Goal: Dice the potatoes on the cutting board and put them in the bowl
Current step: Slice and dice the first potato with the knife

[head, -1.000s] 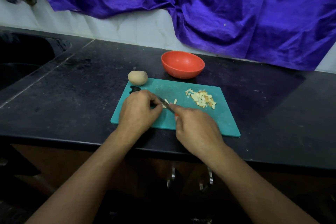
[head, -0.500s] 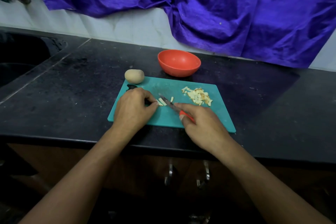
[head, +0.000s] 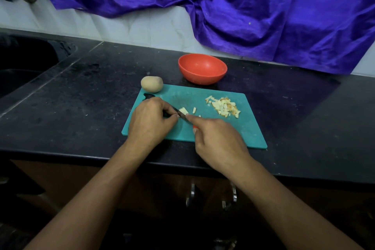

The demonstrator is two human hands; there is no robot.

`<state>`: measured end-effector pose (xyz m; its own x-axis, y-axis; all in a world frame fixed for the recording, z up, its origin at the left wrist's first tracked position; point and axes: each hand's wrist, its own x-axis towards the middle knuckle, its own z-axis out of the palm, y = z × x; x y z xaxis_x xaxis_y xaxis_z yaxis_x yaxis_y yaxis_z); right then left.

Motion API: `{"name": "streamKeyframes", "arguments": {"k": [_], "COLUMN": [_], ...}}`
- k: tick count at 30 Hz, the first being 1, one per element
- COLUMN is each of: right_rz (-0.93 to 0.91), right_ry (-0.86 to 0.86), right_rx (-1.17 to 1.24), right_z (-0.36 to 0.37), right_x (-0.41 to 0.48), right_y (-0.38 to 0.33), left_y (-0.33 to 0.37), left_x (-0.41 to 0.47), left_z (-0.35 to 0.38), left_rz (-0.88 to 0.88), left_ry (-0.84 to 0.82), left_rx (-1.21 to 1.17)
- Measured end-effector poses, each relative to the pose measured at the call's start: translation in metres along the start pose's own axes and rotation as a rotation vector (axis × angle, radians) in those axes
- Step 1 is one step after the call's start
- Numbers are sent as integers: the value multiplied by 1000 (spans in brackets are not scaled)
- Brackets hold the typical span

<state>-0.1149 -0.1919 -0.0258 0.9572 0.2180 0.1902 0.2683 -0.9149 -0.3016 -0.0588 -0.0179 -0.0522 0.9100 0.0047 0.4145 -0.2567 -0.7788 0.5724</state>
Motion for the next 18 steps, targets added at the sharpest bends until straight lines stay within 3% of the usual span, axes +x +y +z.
{"name": "streamKeyframes", "arguments": {"k": [8, 11, 14, 18], "right_rz": [-43, 46, 110, 180], "right_ry": [-24, -83, -11, 62], "right_rx": [-130, 126, 420, 504], "right_z": [-2, -7, -8, -8], "right_x": [-1, -1, 0, 3], "right_y": [9, 24, 39, 46], "left_y": [1, -1, -2, -3], "left_x": [0, 0, 1, 2], "left_z": [0, 0, 1, 2], "left_rz": [-11, -11, -10, -9], "left_ry": [-3, -5, -19, -56], "left_rx": [16, 24, 3, -35]}}
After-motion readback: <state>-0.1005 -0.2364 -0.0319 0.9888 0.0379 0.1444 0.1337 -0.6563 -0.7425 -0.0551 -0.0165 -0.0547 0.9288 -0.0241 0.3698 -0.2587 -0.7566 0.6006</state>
